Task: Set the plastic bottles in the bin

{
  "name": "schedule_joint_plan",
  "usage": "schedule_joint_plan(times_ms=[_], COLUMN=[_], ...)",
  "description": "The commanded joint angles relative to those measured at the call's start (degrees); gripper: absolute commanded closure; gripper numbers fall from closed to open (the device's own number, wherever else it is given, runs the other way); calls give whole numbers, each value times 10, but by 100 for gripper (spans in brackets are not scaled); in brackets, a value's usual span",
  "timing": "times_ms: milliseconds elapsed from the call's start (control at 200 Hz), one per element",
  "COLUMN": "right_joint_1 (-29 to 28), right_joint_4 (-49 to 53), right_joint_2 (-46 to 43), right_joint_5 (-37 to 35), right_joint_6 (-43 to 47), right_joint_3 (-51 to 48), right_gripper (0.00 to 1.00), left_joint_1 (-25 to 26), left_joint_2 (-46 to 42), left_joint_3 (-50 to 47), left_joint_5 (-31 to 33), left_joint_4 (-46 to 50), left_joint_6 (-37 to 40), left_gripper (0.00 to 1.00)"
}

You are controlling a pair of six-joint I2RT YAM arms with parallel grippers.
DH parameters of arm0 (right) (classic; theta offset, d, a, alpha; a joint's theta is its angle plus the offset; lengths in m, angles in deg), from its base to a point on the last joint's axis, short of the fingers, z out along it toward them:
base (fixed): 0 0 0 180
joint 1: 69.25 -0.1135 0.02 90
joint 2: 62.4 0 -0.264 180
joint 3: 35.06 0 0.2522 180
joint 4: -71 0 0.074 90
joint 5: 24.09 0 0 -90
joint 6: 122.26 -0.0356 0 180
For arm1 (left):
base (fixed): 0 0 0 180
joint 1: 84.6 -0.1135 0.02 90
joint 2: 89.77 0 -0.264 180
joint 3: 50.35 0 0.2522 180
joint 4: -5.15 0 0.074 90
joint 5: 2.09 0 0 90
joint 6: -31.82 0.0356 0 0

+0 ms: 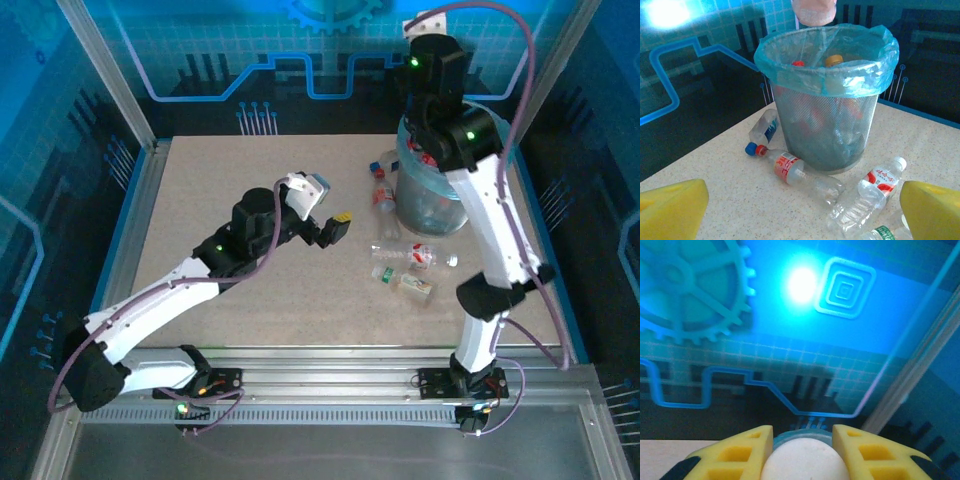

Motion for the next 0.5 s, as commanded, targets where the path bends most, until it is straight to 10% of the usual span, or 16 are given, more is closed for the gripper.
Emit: schedule_joint_plan(times_ms=[0,495], right_joint_1=[28,53], right_joint_4=[83,181], right_joint_2=[57,83], right_joint_5=[-57,-44], right_joint_6=[21,-64], right_joint_3=[57,36], right_gripper=[94,84], left_joint_1=[-7,-22], left_joint_2=[4,8], left_joint_3=[1,-19], left_joint_5=[7,-1], left_joint_4=[-20,-22], left_joint_6=[-5,-25], left_gripper=[1,1])
